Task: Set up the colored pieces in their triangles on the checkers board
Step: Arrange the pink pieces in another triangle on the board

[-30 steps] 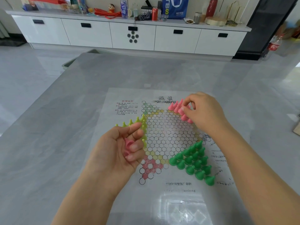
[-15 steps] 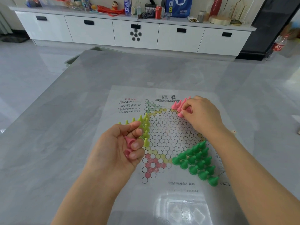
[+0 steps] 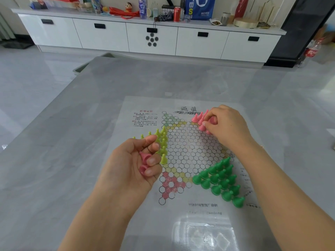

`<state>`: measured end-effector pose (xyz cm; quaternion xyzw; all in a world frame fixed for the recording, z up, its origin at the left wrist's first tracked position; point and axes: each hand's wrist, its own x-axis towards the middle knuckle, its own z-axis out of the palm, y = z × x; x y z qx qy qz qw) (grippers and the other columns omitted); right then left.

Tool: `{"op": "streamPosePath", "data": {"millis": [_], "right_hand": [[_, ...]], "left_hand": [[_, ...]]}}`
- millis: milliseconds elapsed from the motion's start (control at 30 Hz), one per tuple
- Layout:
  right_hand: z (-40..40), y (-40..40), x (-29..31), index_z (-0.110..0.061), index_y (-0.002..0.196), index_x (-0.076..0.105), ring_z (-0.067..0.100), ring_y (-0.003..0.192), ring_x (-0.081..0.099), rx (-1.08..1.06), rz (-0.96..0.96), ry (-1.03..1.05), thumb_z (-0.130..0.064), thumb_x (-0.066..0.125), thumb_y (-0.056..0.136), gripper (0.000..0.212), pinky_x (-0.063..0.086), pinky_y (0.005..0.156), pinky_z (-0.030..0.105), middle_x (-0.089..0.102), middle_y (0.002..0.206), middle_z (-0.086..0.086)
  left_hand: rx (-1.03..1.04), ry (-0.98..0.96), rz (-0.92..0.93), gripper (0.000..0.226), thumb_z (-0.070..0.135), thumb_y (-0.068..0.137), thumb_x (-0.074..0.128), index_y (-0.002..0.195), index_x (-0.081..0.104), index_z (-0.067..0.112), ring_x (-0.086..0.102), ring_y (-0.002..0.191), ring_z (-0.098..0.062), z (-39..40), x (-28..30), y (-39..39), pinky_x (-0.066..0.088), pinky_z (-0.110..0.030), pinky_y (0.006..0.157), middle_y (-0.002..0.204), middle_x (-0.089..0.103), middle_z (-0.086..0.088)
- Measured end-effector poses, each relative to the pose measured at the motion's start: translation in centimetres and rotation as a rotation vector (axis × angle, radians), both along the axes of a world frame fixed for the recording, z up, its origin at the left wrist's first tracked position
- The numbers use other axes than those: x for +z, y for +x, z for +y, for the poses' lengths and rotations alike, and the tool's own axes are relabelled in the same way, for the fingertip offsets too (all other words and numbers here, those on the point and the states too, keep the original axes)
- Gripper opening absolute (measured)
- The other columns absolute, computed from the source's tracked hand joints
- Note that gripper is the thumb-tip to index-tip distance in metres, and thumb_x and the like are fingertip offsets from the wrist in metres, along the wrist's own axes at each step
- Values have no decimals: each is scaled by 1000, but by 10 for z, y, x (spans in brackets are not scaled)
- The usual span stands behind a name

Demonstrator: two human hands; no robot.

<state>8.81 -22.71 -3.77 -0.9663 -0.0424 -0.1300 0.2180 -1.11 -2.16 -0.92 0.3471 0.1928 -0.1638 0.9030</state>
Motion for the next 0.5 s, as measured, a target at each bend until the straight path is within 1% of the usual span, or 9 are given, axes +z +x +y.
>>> {"op": "streamPosePath", "data": {"millis": [67, 100, 133, 167, 233, 300, 367, 433, 500], "right_hand": [[0, -2, 9, -18, 79, 64, 3, 54, 61, 15, 8, 95, -18, 63, 82, 3, 55, 58, 27, 54, 71, -13], [1, -4, 15, -18, 78, 63, -2, 48, 59, 19, -9, 115, -17, 62, 83, 6, 53, 53, 18, 53, 67, -14], [3, -6, 21, -18, 76, 60, -8, 46, 56, 24, -42, 117, -17, 61, 84, 9, 46, 47, 8, 50, 63, -15], [6, -8, 28, -19, 74, 59, -14, 46, 52, 39, -74, 131, -16, 59, 86, 12, 40, 44, 3, 48, 59, -15], [14, -15, 45, -17, 74, 60, -11, 46, 53, 125, -45, 253, -18, 56, 88, 14, 40, 42, 3, 53, 56, -11], [25, -26, 63, -25, 77, 63, -3, 49, 57, 287, 113, 357, -28, 55, 86, 13, 45, 44, 8, 63, 60, -5], [36, -36, 74, -31, 77, 63, -5, 54, 55, 475, 251, 313, -34, 57, 82, 8, 44, 48, 7, 65, 66, -14], [47, -43, 76, -28, 82, 67, -6, 57, 53, 604, 318, 267, -30, 60, 83, 7, 43, 54, 8, 63, 64, -11], [56, -45, 71, -26, 90, 68, -6, 56, 51, 647, 333, 249, -27, 60, 84, 9, 42, 54, 9, 62, 66, -10]], "left_hand": [[8, -36, 5, 15, 6, 67, 46, 80, 53, 6, 39, 38, -9, 0, -1, 1, 30, -16, 31, 55, 50, -4], [13, -62, 6, 17, 5, 66, 47, 82, 54, 4, 43, 40, -10, 0, -1, 0, 34, -16, 32, 57, 52, -5], [23, -85, 6, 21, 4, 65, 48, 85, 55, 2, 48, 43, -12, 0, -2, 0, 40, -17, 36, 60, 56, -8], [39, -101, 8, 26, 3, 64, 50, 89, 57, 0, 55, 49, -15, 0, -2, 1, 48, -20, 42, 65, 60, -11], [70, -116, 13, 35, 4, 62, 52, 95, 59, -6, 67, 70, -24, 1, -3, 1, 58, -31, 59, 81, 66, -19], [60, -120, -8, 38, 7, 67, 52, 102, 60, -7, 69, 88, -33, 1, -2, 1, 58, -38, 72, 95, 68, -25], [35, -134, -40, 37, 13, 81, 46, 110, 58, -5, 66, 96, -35, 0, 0, 1, 53, -41, 83, 103, 67, -25], [23, -163, -67, 40, 20, 88, 39, 117, 55, -4, 63, 104, -33, 1, 1, 1, 46, -41, 94, 111, 65, -24], [2, -200, -96, 45, 22, 90, 36, 121, 53, -5, 58, 114, -28, 2, 2, 0, 41, -40, 101, 118, 61, -24]]}}
